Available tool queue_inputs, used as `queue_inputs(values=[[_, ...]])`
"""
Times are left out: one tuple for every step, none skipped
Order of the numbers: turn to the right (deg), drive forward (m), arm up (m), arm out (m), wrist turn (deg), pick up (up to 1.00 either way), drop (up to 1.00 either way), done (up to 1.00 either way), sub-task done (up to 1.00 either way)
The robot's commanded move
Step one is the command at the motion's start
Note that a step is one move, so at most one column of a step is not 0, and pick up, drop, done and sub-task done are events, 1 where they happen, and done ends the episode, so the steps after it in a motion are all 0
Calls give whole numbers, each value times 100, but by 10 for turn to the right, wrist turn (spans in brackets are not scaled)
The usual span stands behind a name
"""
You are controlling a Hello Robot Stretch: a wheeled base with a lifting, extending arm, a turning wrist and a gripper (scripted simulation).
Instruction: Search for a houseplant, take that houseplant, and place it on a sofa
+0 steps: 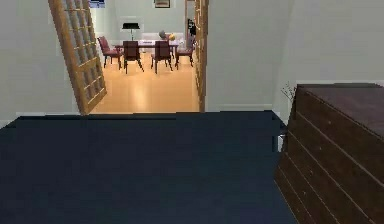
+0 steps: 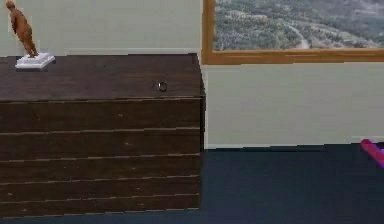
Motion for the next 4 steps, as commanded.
queue_inputs(values=[[-60, 0, 0, 0, 0, 0, 0, 0, 0], [0, 100, 0, 0, 0, 0, 0, 0, 0], [0, 100, 0, 0, 0, 0, 0, 0, 0], [0, 100, 0, 0, 0, 0, 0, 0, 0]])
